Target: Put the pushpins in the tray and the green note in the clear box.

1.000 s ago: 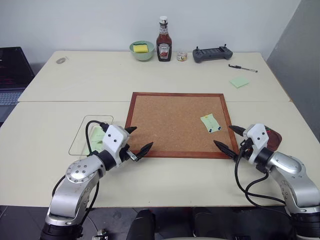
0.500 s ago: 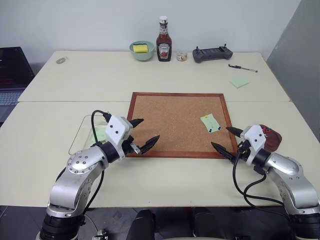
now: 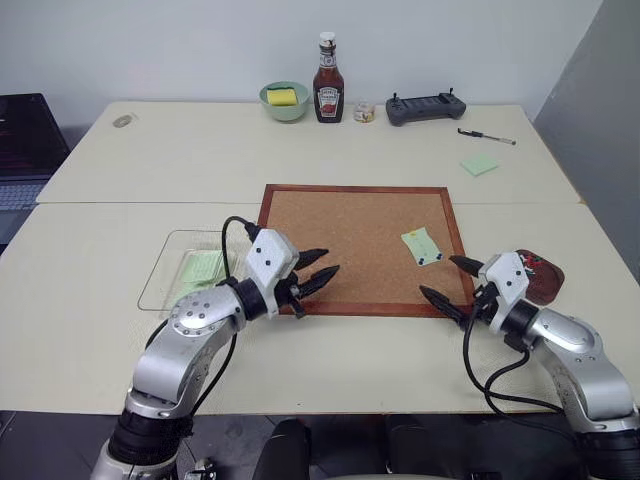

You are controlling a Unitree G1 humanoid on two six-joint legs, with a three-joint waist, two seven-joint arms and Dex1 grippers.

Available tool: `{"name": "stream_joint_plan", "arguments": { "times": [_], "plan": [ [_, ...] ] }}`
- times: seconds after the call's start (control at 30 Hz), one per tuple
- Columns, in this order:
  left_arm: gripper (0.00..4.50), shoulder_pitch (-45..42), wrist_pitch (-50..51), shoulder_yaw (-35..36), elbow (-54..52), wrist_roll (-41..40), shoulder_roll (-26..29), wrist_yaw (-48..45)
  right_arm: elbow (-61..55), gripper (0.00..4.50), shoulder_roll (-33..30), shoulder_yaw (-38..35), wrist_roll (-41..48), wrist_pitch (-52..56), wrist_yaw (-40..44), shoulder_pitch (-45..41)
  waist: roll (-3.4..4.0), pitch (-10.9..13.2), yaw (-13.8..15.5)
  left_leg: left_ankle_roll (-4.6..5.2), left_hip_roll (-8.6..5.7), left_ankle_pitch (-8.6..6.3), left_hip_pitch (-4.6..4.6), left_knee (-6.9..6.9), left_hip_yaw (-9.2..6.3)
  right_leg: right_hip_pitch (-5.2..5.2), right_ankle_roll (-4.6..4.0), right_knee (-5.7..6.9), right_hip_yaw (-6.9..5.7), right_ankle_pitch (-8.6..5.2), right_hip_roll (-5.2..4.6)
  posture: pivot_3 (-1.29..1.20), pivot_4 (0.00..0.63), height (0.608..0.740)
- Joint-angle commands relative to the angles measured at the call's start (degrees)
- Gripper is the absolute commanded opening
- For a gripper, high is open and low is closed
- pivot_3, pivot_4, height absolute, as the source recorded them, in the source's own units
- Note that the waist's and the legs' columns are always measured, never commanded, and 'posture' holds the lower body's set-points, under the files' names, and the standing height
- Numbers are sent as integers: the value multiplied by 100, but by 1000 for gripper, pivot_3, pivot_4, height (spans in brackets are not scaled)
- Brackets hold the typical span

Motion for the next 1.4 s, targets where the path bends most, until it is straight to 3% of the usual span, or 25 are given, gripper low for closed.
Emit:
{"name": "stream_joint_plan", "arguments": {
  "times": [0.03, 0.23, 0.6, 0.93, 1.3, 1.4],
  "plan": [
    [882, -182, -227, -141, 131, 118, -58, -73, -346, 4500, -125, -231, 154, 34, 53, 13, 0, 0, 1, 0, -1, 0, 0, 0, 0, 0, 0, 0, 0, 0, 0, 0, 150, 740],
    [39, -499, -605, -319, 868, 342, -243, -150, -534, 4500, -206, -223, 270, 220, 146, 105, 0, 0, 5, 0, -1, 0, -1, 0, 0, 0, 0, 0, -1, 0, 0, 0, 150, 740],
    [39, -1395, -1418, -952, 2679, 965, -1051, -272, -309, 4500, 55, -3, 158, 222, -76, -331, 0, 0, -8, 0, -3, 0, -1, 3, 1, 1, 1, 0, -1, 1, 0, 0, 150, 740],
    [39, -1727, -2061, -1091, 4246, 1384, -1565, -306, 409, 4500, 286, 209, 34, 912, -387, -1600, 4, -2, 5, 0, -3, 1, -1, 3, -1, 0, 1, 2, -2, 1, 0, 0, 150, 740],
    [39, -1506, -2098, -1144, 4195, 1475, -1729, -315, 1956, 4500, 284, 542, -157, 1518, -190, -2922, 16, -10, 14, 1, -9, 1, 0, 9, -4, 4, 1, 2, -3, 2, -4, 0, 150, 740],
    [0, -1470, -2064, -1143, 4125, 1482, -1742, -315, 2302, 4030, 313, 616, -268, 1464, -163, -3110, 17, -11, 11, 1, -8, 1, 0, 9, -4, 3, 1, 3, -3, 2, -4, 0, 150, 740]
  ]
}}
